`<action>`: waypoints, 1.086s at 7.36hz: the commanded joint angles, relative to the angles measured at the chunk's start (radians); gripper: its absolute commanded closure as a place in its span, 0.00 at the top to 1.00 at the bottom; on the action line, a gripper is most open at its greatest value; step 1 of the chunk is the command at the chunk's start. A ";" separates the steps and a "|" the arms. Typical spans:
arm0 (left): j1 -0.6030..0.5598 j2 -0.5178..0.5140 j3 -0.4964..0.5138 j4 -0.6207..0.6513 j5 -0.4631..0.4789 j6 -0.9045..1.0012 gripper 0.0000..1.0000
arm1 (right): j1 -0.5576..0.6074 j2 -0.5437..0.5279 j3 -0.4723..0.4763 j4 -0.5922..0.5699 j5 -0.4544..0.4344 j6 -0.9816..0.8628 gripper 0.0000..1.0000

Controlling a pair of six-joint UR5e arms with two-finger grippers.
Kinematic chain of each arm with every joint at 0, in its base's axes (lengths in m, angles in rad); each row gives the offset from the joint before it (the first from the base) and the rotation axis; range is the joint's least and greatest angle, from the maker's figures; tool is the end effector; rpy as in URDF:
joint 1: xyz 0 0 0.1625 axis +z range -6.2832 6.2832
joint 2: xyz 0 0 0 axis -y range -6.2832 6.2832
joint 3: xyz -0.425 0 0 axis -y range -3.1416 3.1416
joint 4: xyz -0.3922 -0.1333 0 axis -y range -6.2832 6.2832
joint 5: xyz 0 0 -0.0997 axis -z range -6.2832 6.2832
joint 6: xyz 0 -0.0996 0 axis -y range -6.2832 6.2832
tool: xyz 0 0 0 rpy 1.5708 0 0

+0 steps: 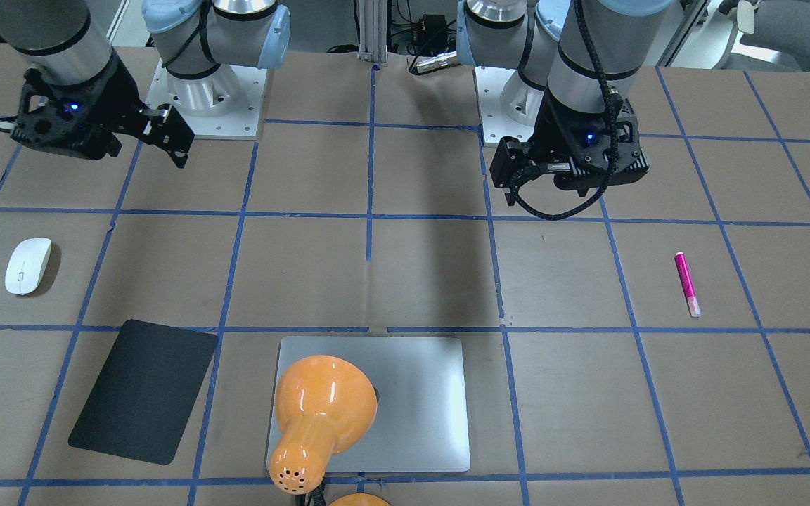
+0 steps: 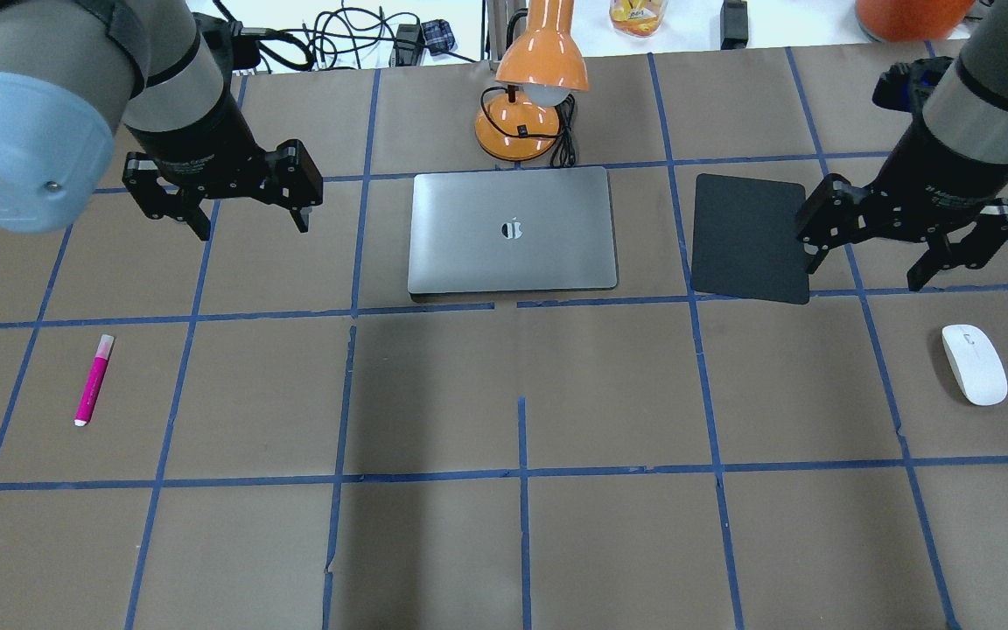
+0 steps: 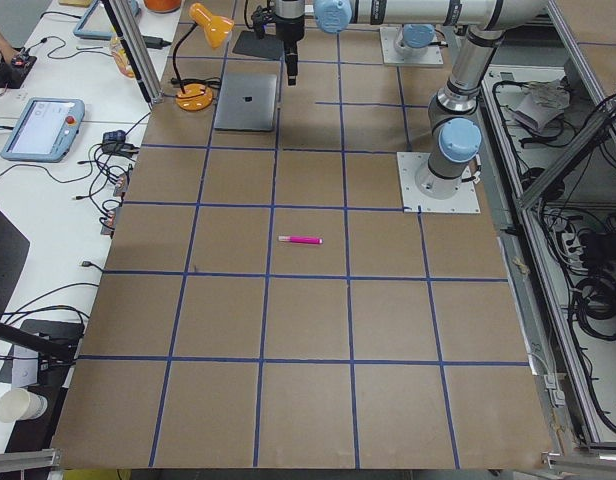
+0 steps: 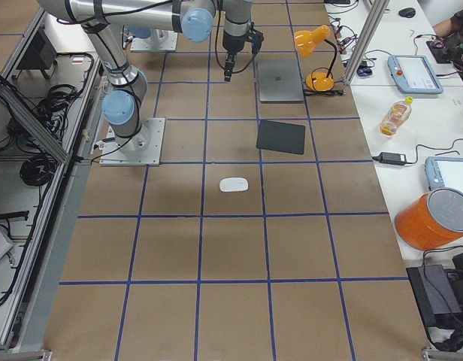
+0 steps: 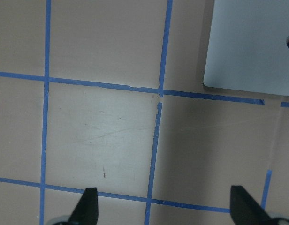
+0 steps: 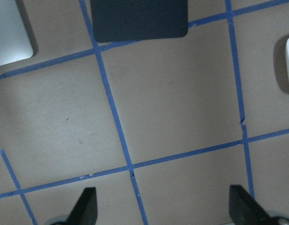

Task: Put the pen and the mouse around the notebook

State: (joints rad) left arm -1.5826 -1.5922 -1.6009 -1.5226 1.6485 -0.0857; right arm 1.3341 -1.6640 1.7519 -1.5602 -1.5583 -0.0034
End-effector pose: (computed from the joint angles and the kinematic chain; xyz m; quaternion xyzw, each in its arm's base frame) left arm -0.1315 -0.4986 0.4676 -0.0368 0.9986 -0.0002 0.0389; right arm 0.0275 -0.4598 0.4423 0.1165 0.9919 0.0481 0.0121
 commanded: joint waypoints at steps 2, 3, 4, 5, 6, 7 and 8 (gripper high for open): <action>0.259 0.006 -0.034 -0.007 0.008 0.348 1.00 | -0.148 0.142 0.001 -0.144 -0.068 -0.154 1.00; 0.345 -0.009 -0.060 -0.001 0.008 0.415 1.00 | -0.186 0.186 0.001 -0.214 -0.071 -0.229 1.00; 0.407 -0.015 -0.089 0.030 0.005 0.516 1.00 | -0.214 0.223 0.001 -0.274 -0.072 -0.325 1.00; 0.480 -0.022 -0.162 0.132 0.001 0.656 1.00 | -0.240 0.249 0.001 -0.285 -0.080 -0.343 1.00; 0.554 -0.026 -0.263 0.291 -0.006 0.747 1.00 | -0.274 0.272 0.007 -0.296 -0.106 -0.358 1.00; 0.617 -0.037 -0.371 0.459 -0.007 0.858 1.00 | -0.308 0.292 0.029 -0.352 -0.108 -0.442 1.00; 0.674 -0.054 -0.461 0.581 -0.019 0.921 1.00 | -0.356 0.314 0.064 -0.444 -0.106 -0.528 1.00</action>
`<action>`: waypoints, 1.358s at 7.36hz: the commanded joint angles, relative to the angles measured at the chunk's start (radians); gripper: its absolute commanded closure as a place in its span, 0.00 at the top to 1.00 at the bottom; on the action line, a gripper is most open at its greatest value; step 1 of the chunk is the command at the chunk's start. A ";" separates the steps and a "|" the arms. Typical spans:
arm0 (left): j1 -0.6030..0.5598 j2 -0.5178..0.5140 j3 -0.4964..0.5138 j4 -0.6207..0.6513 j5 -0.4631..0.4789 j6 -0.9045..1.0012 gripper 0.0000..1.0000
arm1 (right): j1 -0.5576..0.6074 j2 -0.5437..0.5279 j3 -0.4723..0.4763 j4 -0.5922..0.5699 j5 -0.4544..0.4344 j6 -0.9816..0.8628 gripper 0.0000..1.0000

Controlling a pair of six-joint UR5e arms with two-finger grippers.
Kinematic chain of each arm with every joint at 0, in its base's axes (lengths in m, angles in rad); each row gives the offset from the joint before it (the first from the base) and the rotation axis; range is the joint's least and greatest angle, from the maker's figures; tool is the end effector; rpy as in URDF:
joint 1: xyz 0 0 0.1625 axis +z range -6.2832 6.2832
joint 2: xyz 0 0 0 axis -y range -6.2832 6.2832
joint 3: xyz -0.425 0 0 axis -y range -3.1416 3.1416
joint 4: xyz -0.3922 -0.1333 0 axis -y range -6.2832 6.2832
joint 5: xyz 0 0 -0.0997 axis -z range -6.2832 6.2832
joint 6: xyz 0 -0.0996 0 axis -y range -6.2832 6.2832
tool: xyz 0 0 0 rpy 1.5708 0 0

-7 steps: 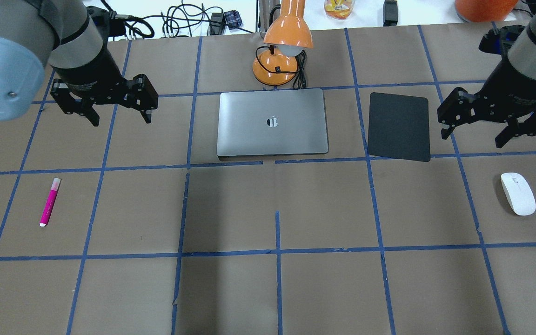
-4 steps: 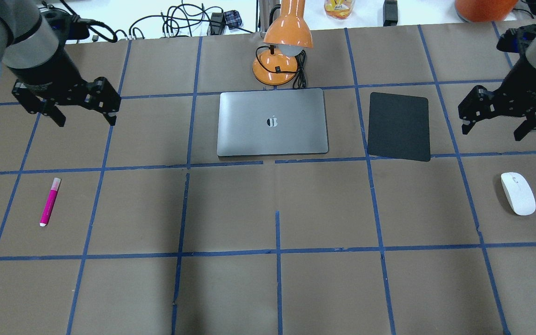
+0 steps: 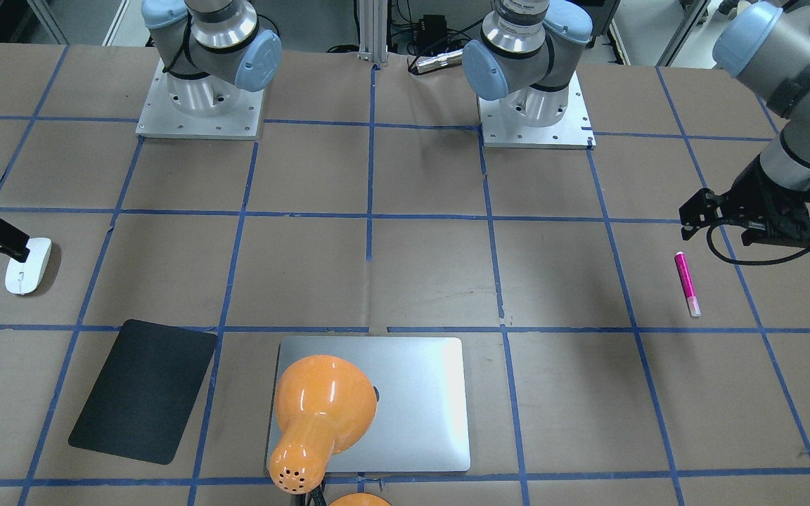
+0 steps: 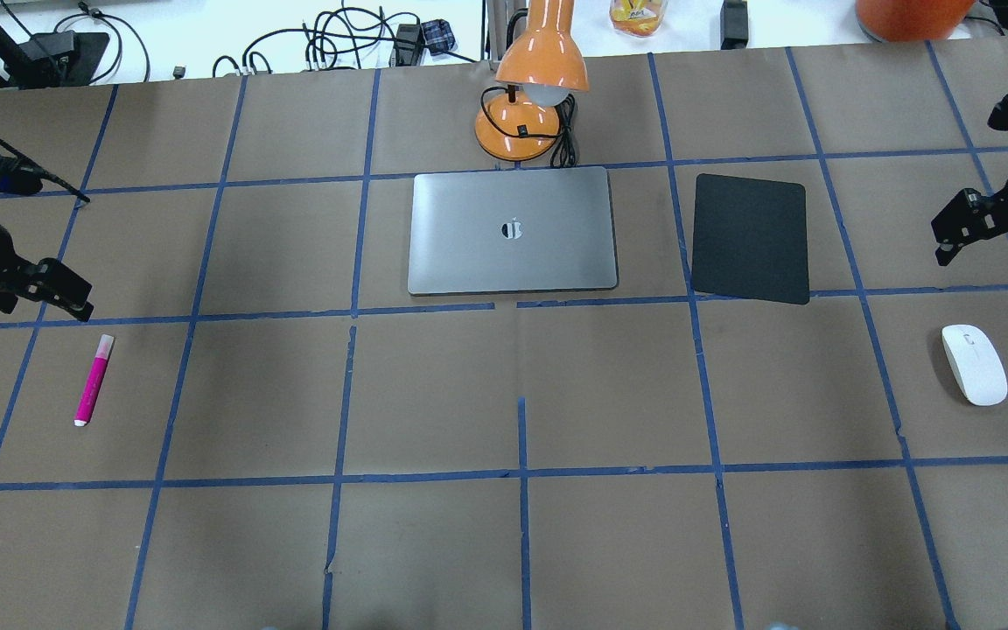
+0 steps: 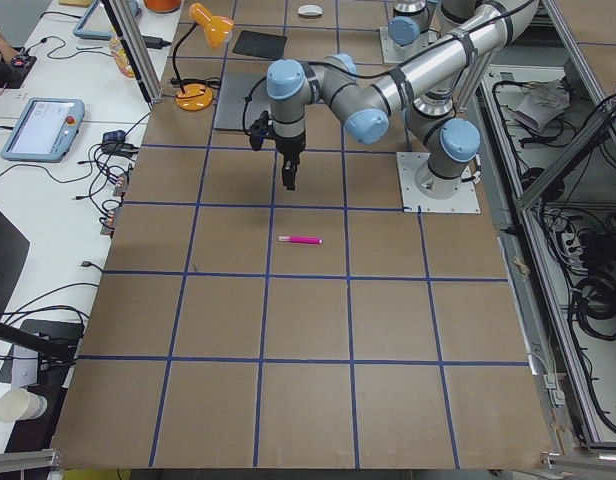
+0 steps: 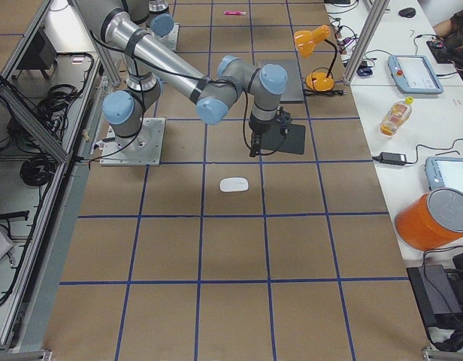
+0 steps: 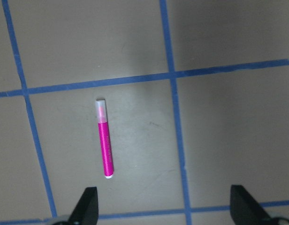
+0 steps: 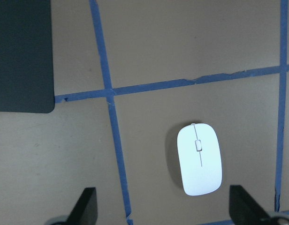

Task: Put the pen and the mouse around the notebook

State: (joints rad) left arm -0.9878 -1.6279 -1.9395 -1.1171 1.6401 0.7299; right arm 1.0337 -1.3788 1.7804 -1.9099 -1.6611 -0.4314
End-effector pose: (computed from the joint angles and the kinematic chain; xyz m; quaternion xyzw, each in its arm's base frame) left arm 0.1609 -0.4735 0.3283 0.0729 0.9966 0.0101 0.0359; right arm -0.1671 -0.5236 0.3212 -0.0513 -0.9972 -0.0486 0.0254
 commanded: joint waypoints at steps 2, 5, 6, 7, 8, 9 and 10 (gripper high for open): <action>0.184 -0.110 -0.215 0.345 -0.104 0.206 1.00 | -0.075 0.064 0.101 -0.205 0.004 -0.138 1.00; 0.196 -0.219 -0.205 0.426 -0.105 0.198 0.81 | -0.099 0.122 0.172 -0.357 0.006 -0.224 1.00; 0.195 -0.245 -0.205 0.440 -0.105 0.191 0.76 | -0.124 0.130 0.186 -0.360 0.007 -0.224 1.00; 0.193 -0.257 -0.203 0.456 -0.105 0.163 0.30 | -0.124 0.142 0.197 -0.360 0.009 -0.219 1.00; 0.193 -0.263 -0.203 0.457 -0.105 0.163 0.06 | -0.124 0.151 0.197 -0.357 0.009 -0.218 1.00; 0.190 -0.263 -0.203 0.458 -0.103 0.157 0.00 | -0.124 0.152 0.203 -0.350 0.008 -0.222 1.00; 0.189 -0.259 -0.202 0.458 -0.106 0.123 0.00 | -0.124 0.156 0.209 -0.350 0.007 -0.227 1.00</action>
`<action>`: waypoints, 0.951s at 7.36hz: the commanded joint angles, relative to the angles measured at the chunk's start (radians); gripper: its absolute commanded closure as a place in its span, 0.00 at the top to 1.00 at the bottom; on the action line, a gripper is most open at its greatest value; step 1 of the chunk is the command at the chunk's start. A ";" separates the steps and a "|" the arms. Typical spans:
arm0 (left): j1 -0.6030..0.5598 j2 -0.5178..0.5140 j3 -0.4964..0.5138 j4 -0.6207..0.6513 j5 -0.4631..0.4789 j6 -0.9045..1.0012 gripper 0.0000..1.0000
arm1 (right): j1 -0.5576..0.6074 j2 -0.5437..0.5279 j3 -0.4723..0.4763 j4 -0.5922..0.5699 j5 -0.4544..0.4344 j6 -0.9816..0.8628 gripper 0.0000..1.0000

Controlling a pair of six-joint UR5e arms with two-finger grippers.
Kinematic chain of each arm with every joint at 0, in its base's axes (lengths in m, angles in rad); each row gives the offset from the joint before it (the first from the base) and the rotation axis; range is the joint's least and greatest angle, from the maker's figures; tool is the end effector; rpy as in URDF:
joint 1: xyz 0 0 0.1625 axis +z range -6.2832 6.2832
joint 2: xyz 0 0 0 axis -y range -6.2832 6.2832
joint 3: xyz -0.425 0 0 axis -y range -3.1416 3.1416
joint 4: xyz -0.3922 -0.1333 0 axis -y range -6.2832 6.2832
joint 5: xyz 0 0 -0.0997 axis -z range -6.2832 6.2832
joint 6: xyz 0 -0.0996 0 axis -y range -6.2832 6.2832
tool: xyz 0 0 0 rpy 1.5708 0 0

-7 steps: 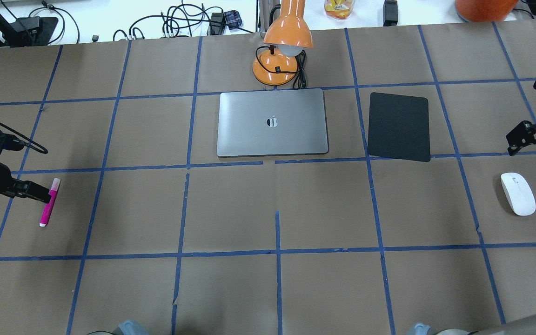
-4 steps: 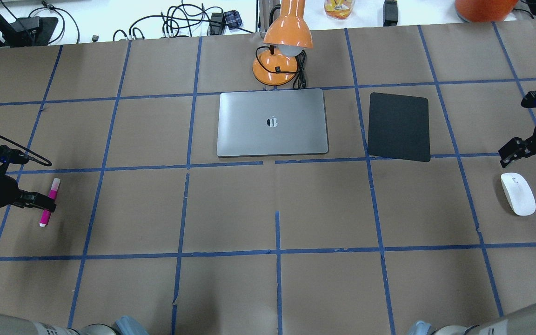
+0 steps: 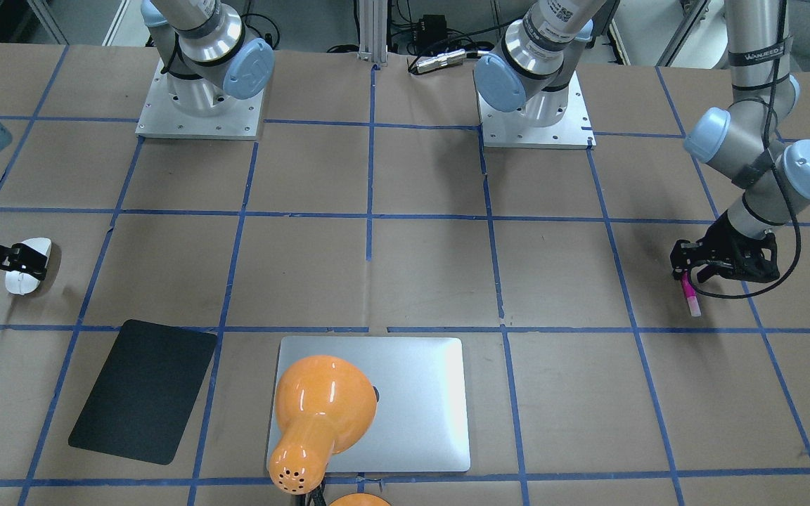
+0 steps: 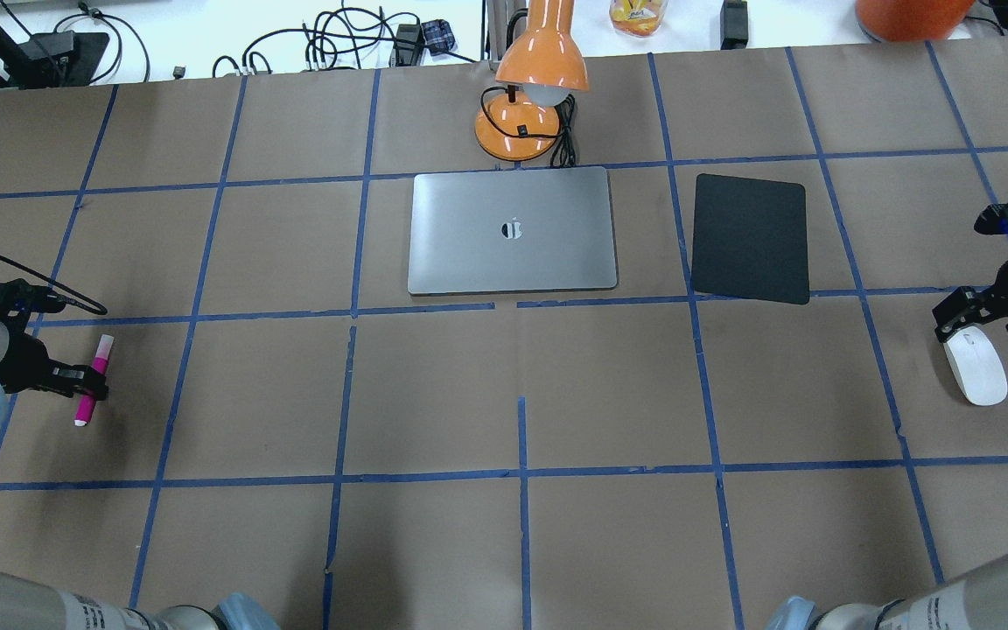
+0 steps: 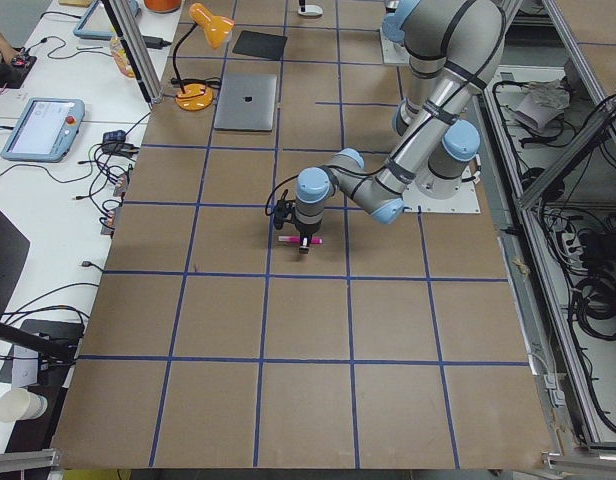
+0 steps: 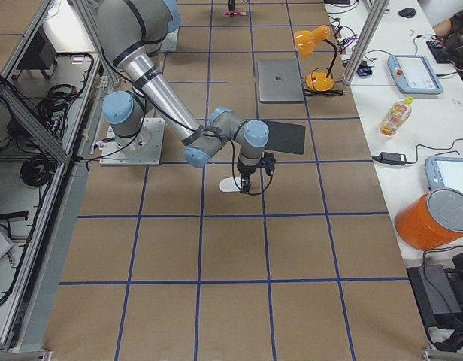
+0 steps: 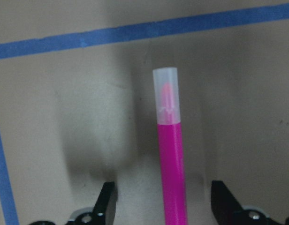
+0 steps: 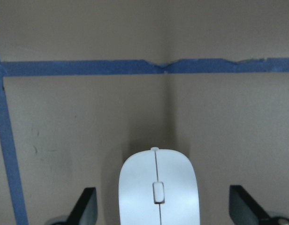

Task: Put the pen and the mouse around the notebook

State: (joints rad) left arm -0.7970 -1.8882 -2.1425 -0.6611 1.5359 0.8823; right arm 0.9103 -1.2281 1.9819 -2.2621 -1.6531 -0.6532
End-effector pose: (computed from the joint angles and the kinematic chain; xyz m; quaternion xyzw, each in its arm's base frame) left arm 0.2387 -0.4400 0.1643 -0.0544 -0.9983 0.0198 0.0042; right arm -0.2215 -0.4890 0.1891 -0.0024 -0.9987 -0.0498 0.0135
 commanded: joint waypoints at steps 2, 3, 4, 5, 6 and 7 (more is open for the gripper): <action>-0.007 0.012 0.004 -0.002 0.000 -0.081 0.00 | -0.001 0.009 0.014 0.003 -0.007 -0.006 1.00; -0.013 0.030 0.003 -0.018 -0.003 -0.141 0.00 | -0.002 0.015 0.014 0.004 -0.011 -0.006 1.00; -0.039 0.062 0.000 -0.062 -0.003 -0.223 0.00 | -0.002 0.018 0.014 0.004 -0.014 -0.006 1.00; -0.100 0.099 0.000 -0.099 0.006 -0.341 0.00 | -0.004 0.018 0.014 0.004 -0.013 -0.006 1.00; -0.170 0.142 -0.002 -0.165 0.007 -0.485 0.00 | -0.004 0.019 0.014 0.006 -0.016 -0.006 0.97; -0.236 0.203 -0.002 -0.254 -0.002 -0.644 0.00 | -0.004 0.021 0.014 0.012 -0.017 -0.005 0.94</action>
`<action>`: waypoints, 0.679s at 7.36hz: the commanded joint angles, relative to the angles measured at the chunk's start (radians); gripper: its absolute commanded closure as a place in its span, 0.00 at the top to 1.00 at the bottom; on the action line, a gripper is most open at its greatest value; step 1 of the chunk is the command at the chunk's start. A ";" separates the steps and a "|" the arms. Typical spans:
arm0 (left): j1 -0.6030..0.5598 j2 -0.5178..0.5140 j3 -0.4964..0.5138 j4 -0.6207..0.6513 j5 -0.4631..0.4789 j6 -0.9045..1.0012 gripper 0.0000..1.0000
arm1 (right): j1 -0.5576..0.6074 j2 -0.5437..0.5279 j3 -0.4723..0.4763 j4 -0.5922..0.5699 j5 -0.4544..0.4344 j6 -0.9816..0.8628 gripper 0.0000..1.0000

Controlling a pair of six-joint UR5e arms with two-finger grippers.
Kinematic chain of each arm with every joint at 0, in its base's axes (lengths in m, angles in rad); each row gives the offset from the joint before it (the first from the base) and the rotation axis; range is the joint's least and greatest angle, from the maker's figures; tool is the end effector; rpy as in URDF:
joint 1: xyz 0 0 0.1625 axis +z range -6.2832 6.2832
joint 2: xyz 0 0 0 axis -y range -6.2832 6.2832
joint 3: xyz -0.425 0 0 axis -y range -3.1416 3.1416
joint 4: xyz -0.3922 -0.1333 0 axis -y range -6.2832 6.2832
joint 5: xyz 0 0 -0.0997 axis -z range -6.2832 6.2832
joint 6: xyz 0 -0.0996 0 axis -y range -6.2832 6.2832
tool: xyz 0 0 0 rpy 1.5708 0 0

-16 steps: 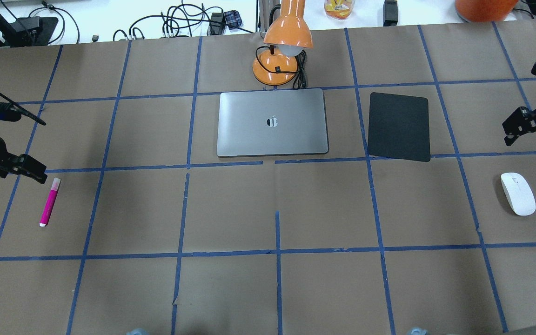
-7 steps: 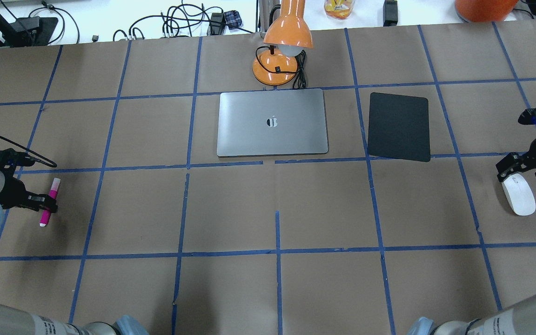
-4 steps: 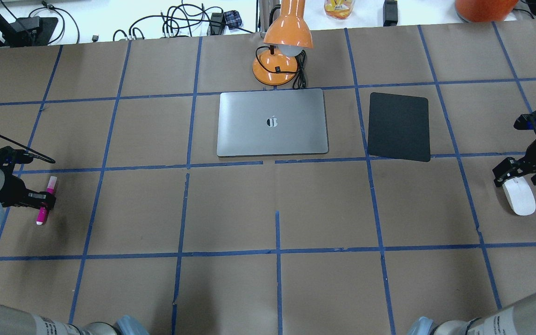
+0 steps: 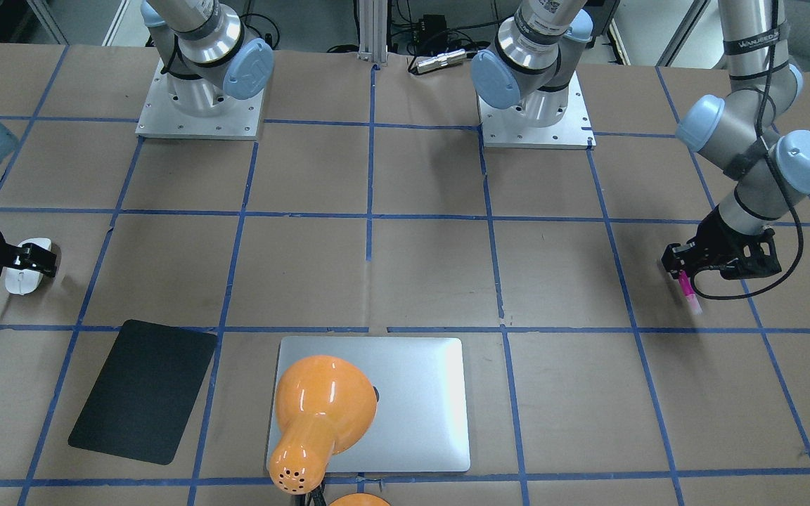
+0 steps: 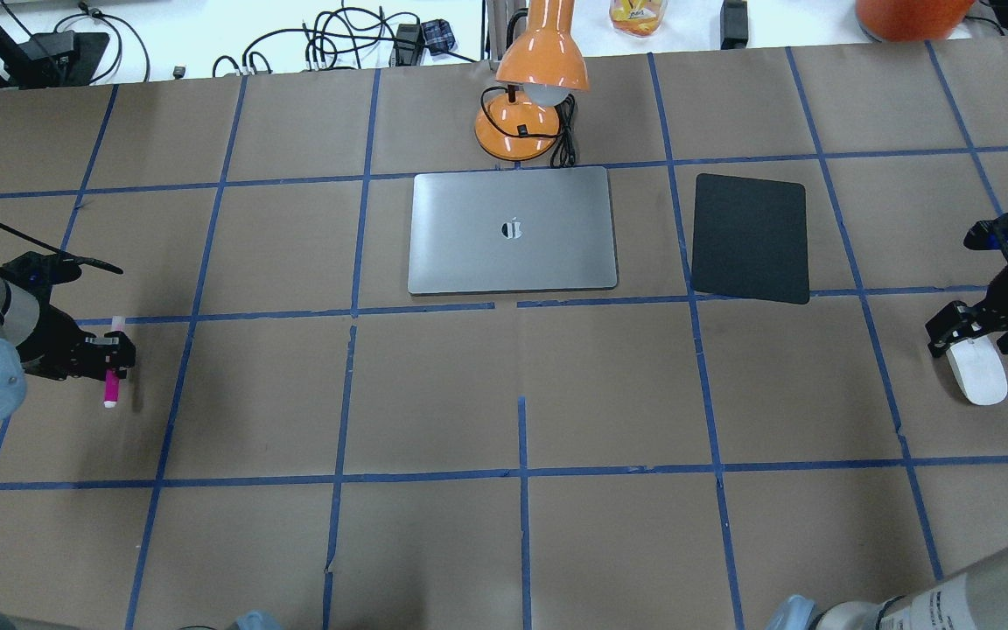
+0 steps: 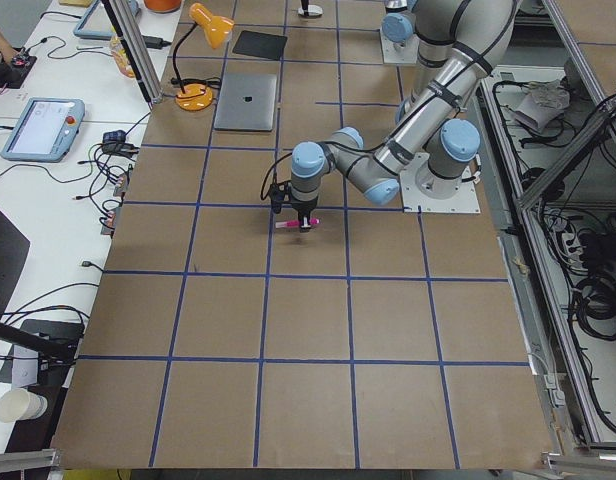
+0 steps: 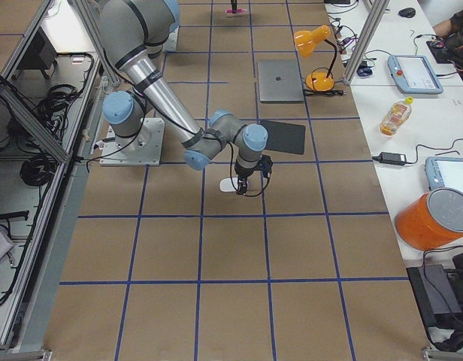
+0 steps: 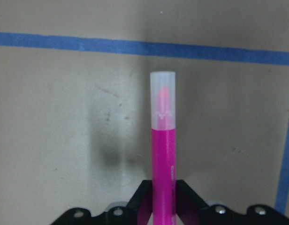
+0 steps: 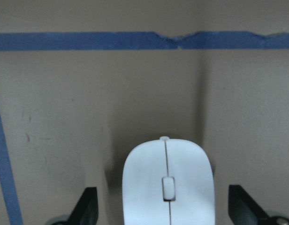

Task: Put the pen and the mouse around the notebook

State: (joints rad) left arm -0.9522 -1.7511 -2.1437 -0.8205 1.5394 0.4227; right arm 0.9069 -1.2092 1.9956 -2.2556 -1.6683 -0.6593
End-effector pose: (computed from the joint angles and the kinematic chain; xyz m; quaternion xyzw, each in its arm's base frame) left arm 0.1566 -0.4553 0.2125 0.0978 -0.9951 0.0065 0.0143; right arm -0.2209 -0.4830 0.1737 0.0002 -0.9975 -0.0699 0.0072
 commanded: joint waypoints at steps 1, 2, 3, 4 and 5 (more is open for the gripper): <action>-0.158 0.109 -0.001 -0.135 -0.002 -0.326 0.00 | 0.000 0.002 0.000 0.013 -0.002 0.000 0.88; -0.246 0.125 -0.005 -0.138 0.007 -0.485 0.00 | -0.002 0.002 0.000 0.013 -0.002 0.000 0.84; -0.326 0.140 -0.005 -0.141 0.008 -0.621 0.00 | -0.002 0.002 0.000 0.027 -0.001 0.000 0.78; -0.405 0.148 -0.002 -0.155 0.004 -0.791 0.00 | -0.002 0.000 0.000 0.033 -0.001 0.001 0.78; -0.493 0.122 0.008 -0.157 0.005 -0.947 0.00 | -0.002 0.002 0.000 0.033 -0.002 0.001 0.75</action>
State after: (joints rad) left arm -1.3398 -1.6153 -2.1442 -0.9701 1.5445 -0.3279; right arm 0.9051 -1.2078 1.9957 -2.2265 -1.6695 -0.6586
